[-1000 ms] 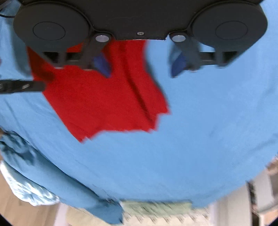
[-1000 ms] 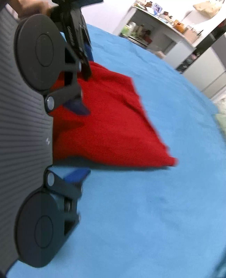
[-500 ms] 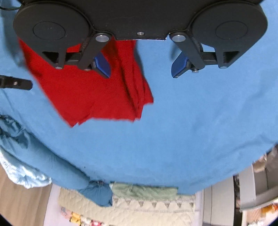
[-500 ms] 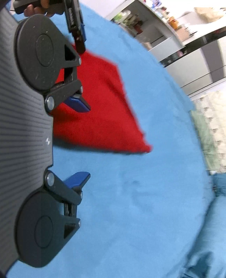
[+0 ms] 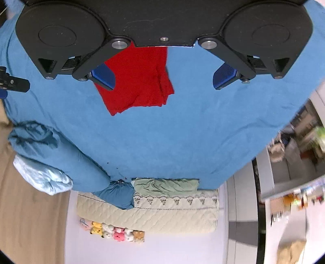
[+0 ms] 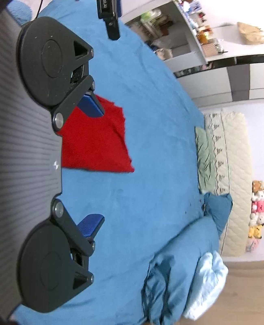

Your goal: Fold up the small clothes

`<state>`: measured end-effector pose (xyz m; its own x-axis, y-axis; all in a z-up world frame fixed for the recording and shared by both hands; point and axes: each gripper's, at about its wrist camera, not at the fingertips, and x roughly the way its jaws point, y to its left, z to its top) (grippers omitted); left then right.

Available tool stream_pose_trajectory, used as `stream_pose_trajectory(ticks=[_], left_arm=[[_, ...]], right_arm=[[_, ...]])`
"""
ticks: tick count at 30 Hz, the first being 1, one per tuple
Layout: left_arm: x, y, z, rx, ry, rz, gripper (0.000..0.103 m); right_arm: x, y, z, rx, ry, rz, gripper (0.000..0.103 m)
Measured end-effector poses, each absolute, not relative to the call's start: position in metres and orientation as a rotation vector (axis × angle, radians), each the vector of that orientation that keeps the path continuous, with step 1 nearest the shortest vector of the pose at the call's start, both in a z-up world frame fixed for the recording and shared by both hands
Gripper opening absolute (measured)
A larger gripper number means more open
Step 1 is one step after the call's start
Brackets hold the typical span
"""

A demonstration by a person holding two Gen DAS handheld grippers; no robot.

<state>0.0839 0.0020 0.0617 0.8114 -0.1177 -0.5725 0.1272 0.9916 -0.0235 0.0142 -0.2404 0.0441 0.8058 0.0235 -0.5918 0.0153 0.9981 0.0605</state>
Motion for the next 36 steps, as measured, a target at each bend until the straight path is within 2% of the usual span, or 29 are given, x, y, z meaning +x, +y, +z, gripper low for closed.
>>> stream_pose_trajectory(ticks=[5,12,18,36], left_arm=[[0.044,-0.010,0.057,0.082,0.612,-0.139,0.103],[0.022,-0.007,0.040,0.031,0.653,-0.115,0.103],[0.009,-0.008,0.032,0.026,0.662,-0.126,0.103],[-0.002,-0.009,0.035,0.026,0.644,-0.126,0.103]], right_arm=[[-0.023,-0.228,0.038,0.084,0.660,-0.019,0.103],[-0.055,-0.217,0.021,0.065,0.692,-0.060,0.103],[-0.065,-0.216,0.004,0.089,0.733,-0.062,0.103],[-0.073,-0.222,0.007,0.102,0.723,-0.069,0.103]])
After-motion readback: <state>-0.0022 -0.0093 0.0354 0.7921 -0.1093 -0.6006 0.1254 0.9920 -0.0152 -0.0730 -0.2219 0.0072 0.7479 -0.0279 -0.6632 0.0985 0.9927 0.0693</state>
